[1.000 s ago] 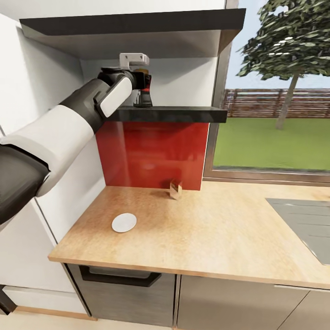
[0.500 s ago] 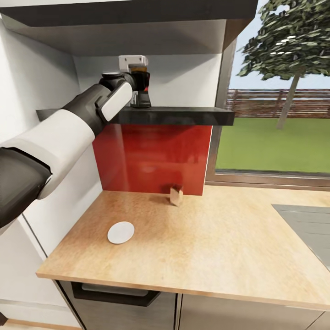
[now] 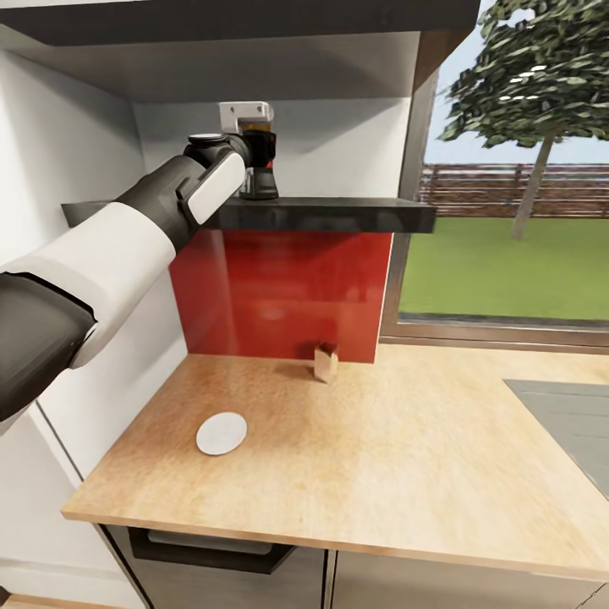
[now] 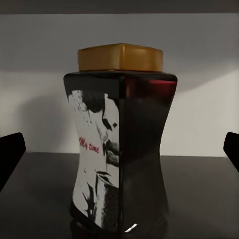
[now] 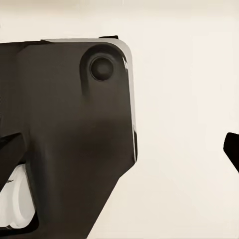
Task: Set up a coffee station on the kitchen countertop: keep the coffee maker on the countertop, move the bottle of coffee from the kitchen shelf to the counter next to the coffee maker, place a paper coffee filter on top of the coffee maker, put the saucer next to the coffee maker with the coffee cup on the saucer, and place the electric kettle next to the coffee maker.
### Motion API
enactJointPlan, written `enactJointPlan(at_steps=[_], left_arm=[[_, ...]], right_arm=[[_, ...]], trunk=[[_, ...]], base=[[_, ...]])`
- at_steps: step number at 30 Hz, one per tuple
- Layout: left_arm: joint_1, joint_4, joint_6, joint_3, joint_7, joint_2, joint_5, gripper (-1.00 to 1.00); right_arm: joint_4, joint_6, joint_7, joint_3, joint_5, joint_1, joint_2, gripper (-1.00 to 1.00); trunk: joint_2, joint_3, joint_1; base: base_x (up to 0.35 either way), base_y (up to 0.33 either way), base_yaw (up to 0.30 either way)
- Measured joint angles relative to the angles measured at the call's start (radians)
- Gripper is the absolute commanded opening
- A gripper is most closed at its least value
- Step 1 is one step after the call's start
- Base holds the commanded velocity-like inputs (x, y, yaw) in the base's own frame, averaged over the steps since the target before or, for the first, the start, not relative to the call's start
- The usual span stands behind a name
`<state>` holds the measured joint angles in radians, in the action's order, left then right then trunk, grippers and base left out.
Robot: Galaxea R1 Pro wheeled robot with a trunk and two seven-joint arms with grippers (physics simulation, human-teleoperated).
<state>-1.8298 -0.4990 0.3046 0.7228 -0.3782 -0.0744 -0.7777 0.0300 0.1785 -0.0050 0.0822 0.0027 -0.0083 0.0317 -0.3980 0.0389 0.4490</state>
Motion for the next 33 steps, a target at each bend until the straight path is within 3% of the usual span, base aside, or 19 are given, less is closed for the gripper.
enactJointPlan(at_steps=[13,22,33], left_arm=[[0.023,0.006,-0.007,0.000,0.000,0.000,0.001,1.00],[0.029,-0.002,-0.007,0.000,-0.001,0.001,0.002,1.00],[0.031,-0.006,-0.008,0.000,-0.001,0.001,0.001,1.00]], right_arm=[[0.000,0.000,0.000,0.001,0.000,0.000,-0.001,1.00],[-0.001,0.000,0.000,-0.001,0.001,0.000,0.000,1.00],[-0.001,0.000,0.000,-0.001,0.003,0.000,0.001,1.00]], trunk=[[0.000,0.000,0.000],[0.000,0.000,0.000],[0.000,0.000,0.000]], base=[[0.071,0.000,0.000],[0.245,0.000,0.000],[0.019,0.000,0.000]])
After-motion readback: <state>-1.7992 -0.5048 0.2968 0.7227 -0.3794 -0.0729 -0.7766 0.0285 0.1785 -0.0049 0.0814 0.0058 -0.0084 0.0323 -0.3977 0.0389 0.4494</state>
